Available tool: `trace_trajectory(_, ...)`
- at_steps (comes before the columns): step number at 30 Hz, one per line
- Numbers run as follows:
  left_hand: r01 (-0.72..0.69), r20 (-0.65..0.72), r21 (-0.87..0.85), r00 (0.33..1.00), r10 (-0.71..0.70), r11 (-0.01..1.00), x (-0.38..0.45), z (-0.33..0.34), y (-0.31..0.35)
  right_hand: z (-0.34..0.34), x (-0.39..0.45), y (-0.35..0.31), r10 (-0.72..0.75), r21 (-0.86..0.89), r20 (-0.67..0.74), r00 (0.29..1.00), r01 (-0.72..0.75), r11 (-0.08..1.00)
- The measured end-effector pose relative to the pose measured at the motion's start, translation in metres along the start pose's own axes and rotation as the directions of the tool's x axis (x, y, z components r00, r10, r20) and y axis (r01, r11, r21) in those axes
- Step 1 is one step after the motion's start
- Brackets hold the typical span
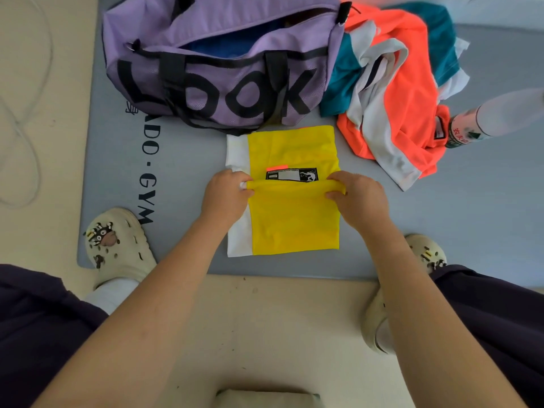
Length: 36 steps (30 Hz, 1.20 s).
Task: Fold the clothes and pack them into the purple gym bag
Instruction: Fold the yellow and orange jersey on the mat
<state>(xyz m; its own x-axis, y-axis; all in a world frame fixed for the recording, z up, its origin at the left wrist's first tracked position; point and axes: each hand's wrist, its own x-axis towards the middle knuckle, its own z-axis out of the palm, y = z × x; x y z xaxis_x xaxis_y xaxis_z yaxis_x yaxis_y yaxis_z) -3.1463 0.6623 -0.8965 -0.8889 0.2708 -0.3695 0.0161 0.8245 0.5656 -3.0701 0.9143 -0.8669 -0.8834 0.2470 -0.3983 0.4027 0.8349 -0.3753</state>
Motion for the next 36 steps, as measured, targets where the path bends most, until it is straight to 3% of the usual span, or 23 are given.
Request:
trace_trajectory(4,-0.044,-0.017,0.125,0.999,0.047,0.991,0.0,-0.011,-0.003,-0.014,0.0,0.0,-0.095,0.139,-0.001,0.996,0.094,0.986)
trace_trajectory(8,-0.164,0.037,0.07,0.986,0.161,0.984,0.004,-0.036,-0.001,-0.036,0.005,0.001,-0.091,0.371,0.236,0.967,-0.003,0.929)
trace_trajectory(10,-0.036,0.22,-0.124,0.973,0.063,0.992,0.008,-0.053,0.005,-0.048,0.005,0.002,-0.117,0.558,0.309,0.944,-0.08,0.826)
trace_trajectory(12,0.138,0.419,-0.294,0.908,-0.003,0.946,0.011,-0.07,0.012,-0.053,0.004,0.006,-0.138,0.68,0.311,0.94,-0.119,0.724)
trace_trajectory(15,0.241,0.493,-0.458,0.87,0.018,0.856,0.012,-0.08,0.014,-0.053,0.006,0.007,-0.118,0.758,0.378,0.918,-0.234,0.609)
trace_trajectory(18,0.322,0.432,-0.552,0.899,-0.067,0.769,0.014,-0.069,0.004,-0.04,0.015,0.005,-0.08,0.747,0.424,0.902,-0.298,0.594)
trace_trajectory(20,0.353,0.32,-0.565,0.927,-0.197,0.746,0.015,-0.049,-0.004,-0.022,0.024,0.002,0.03,0.734,0.352,0.936,-0.296,0.612)
trace_trajectory(22,0.414,0.227,-0.594,0.909,-0.35,0.69,0.013,-0.028,-0.014,-0.001,0.029,-0.001,0.18,0.713,0.289,0.94,-0.336,0.615)
trace_trajectory(24,0.502,0.25,-0.589,0.859,-0.447,0.634,0.008,-0.01,-0.025,0.019,0.028,-0.001,0.286,0.67,0.283,0.916,-0.402,0.624)
trace_trajectory(26,0.557,0.279,-0.528,0.827,-0.489,0.641,0.001,0.002,-0.033,0.033,0.021,0.001,0.35,0.587,0.278,0.895,-0.447,0.675)
trace_trajectory(31,0.645,0.361,-0.459,0.763,-0.536,0.611,-0.012,0.017,-0.035,0.046,0.005,0.006,0.366,0.388,0.347,0.863,-0.487,0.782)
trace_trajectory(33,0.683,0.428,-0.464,0.73,-0.533,0.564,-0.016,0.017,-0.036,0.046,-0.002,0.004,0.365,0.46,0.441,0.82,-0.555,0.693)
trace_trajectory(36,0.668,0.471,-0.597,0.74,-0.48,0.444,-0.017,0.011,-0.034,0.041,-0.011,-0.002,0.277,0.705,0.53,0.802,-0.598,0.381)
